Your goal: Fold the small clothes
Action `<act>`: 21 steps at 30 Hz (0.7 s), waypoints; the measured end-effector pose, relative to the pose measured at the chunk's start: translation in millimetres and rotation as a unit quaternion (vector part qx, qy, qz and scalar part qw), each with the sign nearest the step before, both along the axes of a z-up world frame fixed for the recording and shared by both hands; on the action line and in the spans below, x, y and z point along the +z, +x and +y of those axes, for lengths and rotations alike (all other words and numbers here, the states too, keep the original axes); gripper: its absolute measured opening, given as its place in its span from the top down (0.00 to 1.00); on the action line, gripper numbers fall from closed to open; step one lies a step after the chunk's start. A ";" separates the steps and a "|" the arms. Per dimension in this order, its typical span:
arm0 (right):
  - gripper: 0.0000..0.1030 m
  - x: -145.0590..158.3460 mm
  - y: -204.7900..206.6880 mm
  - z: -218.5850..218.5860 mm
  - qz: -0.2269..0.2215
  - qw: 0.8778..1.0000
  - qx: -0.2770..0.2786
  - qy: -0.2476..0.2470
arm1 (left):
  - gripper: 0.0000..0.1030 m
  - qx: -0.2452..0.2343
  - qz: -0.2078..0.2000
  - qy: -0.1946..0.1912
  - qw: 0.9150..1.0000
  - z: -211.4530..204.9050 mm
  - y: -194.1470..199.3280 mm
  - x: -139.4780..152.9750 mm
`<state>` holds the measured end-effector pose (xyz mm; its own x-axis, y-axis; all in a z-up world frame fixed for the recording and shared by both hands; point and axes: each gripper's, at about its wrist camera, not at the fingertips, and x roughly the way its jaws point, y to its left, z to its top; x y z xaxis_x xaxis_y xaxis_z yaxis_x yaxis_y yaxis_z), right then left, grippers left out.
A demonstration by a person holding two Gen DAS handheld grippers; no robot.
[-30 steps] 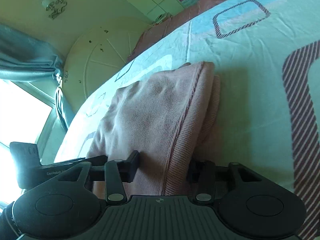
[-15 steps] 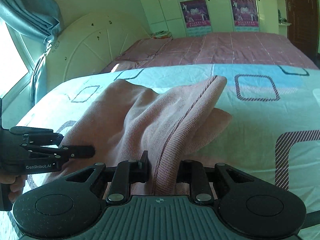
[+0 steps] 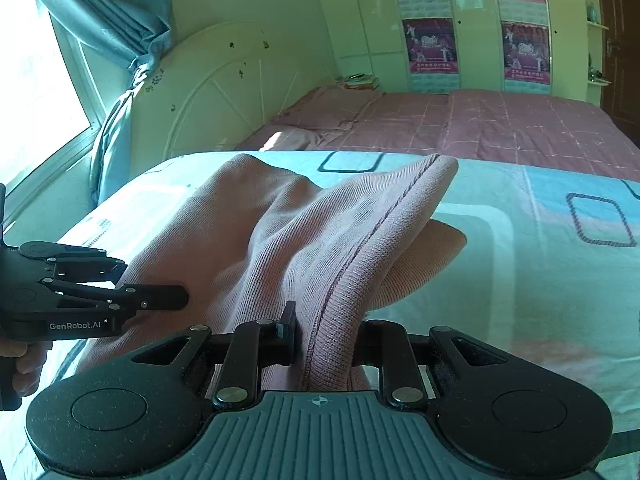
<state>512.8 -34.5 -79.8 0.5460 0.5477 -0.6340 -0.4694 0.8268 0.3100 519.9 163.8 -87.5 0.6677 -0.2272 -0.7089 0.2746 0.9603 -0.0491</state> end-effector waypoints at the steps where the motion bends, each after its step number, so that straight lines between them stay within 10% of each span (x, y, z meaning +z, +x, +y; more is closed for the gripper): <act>1: 0.80 -2.3 -0.8 11.7 0.003 1.000 0.005 0.001 | 0.73 0.004 0.004 0.000 1.000 11.2 -2.9 -2.1; 9: 0.79 -47.7 10.9 89.1 0.053 0.999 0.008 -0.011 | 0.71 0.029 0.051 -0.023 0.998 78.0 0.8 -37.4; 13: 0.79 -86.2 22.8 88.5 0.098 0.995 -0.021 -0.009 | 0.38 0.044 0.050 -0.020 0.998 93.6 2.5 -59.8; 17: 0.78 -88.8 25.5 78.5 0.102 0.995 -0.022 0.002 | 0.36 0.045 0.040 -0.018 0.998 95.0 1.2 -64.5; 21: 0.57 -72.4 20.4 71.3 0.086 0.995 -0.041 -0.020 | 0.37 0.038 0.026 0.001 0.999 103.3 -6.4 -47.4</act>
